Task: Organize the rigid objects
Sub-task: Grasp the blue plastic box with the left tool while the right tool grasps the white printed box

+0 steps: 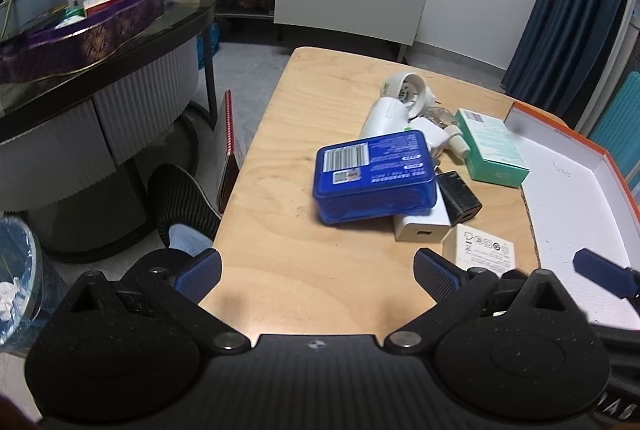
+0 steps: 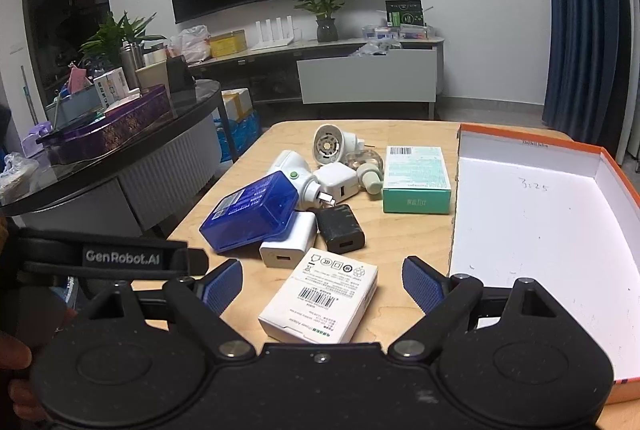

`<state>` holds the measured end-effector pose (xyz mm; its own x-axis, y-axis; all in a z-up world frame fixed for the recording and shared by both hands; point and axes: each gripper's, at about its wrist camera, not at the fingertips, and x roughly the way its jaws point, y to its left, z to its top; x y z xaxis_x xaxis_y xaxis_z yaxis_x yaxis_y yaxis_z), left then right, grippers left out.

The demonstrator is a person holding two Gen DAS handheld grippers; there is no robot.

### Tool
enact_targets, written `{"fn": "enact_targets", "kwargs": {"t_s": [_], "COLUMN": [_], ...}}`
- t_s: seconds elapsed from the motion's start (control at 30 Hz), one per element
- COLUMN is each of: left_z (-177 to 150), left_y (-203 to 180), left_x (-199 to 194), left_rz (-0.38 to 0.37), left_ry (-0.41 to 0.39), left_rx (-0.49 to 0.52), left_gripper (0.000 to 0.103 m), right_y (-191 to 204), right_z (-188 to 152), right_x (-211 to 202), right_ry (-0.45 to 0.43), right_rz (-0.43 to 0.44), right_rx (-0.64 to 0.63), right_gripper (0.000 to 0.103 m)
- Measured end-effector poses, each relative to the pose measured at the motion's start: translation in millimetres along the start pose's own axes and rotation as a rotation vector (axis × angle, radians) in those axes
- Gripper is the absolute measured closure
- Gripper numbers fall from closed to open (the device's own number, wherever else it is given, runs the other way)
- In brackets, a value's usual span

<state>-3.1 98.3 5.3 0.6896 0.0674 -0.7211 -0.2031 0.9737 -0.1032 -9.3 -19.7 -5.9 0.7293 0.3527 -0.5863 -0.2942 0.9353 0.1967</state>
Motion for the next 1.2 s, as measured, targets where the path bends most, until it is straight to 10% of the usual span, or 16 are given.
{"fn": "enact_targets", "kwargs": {"t_s": [1.2], "left_z": [30.2], "left_y": [-18.3], "left_x": [25.7], "left_rz": [-0.019], "left_ry": [0.005], "left_rx": [-0.015], "left_gripper": [0.000], "right_y": [1.2], "right_z": [-3.5], "right_x": [11.2], "right_ry": [0.021], "right_rz": [-0.024], "right_rx": [0.017], "right_gripper": [0.001]}}
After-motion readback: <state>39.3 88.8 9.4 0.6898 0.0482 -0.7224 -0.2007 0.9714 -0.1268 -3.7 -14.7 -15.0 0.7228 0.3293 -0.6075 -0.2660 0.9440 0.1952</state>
